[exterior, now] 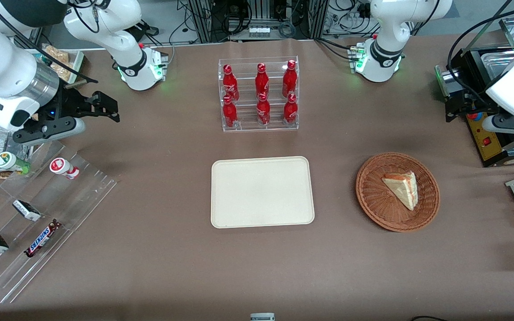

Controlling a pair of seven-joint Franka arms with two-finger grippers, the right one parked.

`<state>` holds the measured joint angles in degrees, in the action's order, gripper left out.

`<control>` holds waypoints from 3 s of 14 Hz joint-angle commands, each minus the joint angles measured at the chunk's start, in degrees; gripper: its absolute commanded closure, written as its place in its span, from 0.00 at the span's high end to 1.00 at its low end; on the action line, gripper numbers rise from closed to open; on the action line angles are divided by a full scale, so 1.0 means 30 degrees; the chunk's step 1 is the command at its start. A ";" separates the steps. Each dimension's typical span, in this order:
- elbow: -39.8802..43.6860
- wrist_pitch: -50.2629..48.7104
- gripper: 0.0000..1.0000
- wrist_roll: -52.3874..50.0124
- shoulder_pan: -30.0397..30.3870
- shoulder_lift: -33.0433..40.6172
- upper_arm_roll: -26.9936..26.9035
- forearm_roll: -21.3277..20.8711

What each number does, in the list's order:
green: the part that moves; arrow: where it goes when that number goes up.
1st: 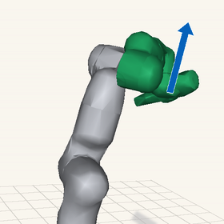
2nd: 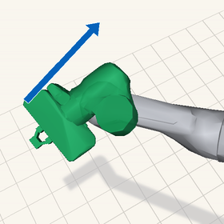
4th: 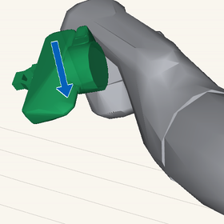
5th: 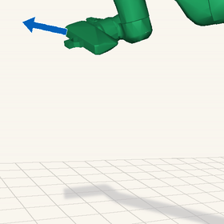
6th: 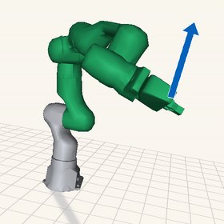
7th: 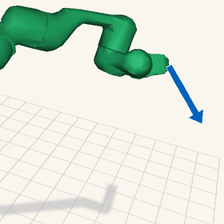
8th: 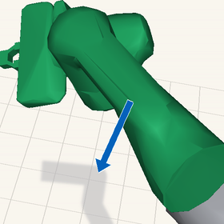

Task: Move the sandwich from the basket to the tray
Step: 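Move the left gripper over the sandwich in the wicker basket, then lower the open left gripper around the wrapped sandwich, then close the left gripper on the sandwich and lift it, then carry the sandwich with the left gripper over the cream tray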

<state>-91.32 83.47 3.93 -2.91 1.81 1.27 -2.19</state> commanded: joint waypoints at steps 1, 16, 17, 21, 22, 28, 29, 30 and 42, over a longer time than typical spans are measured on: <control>-0.0029 -0.0519 1.00 0.0215 -0.0142 0.0011 -0.0070 -0.0267; -1.3595 1.8139 1.00 -1.0508 0.0503 -0.1478 -0.0480 -0.0297; -1.3536 1.8839 1.00 -1.3235 0.0473 -0.1976 -0.0451 -0.0297; -1.3447 2.2033 1.00 -1.9674 0.0297 -0.3998 -0.0422 -0.0355; -1.3477 2.2329 1.00 -1.9765 0.0355 -0.4380 -0.0422 -0.0355; -1.3011 2.1985 0.04 -2.0089 0.0298 -0.4825 -0.0364 -0.0296; -1.2341 2.0676 0.03 -2.0059 0.0239 -0.4765 -0.0276 -0.0384; -1.1204 1.8835 0.03 -1.9972 0.0065 -0.4852 -0.0130 -0.0414; 0.1779 1.2748 0.04 -2.0083 -0.9979 -1.1848 0.0281 -0.0530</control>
<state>-93.66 121.77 -53.75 -29.06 -28.38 3.04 -2.82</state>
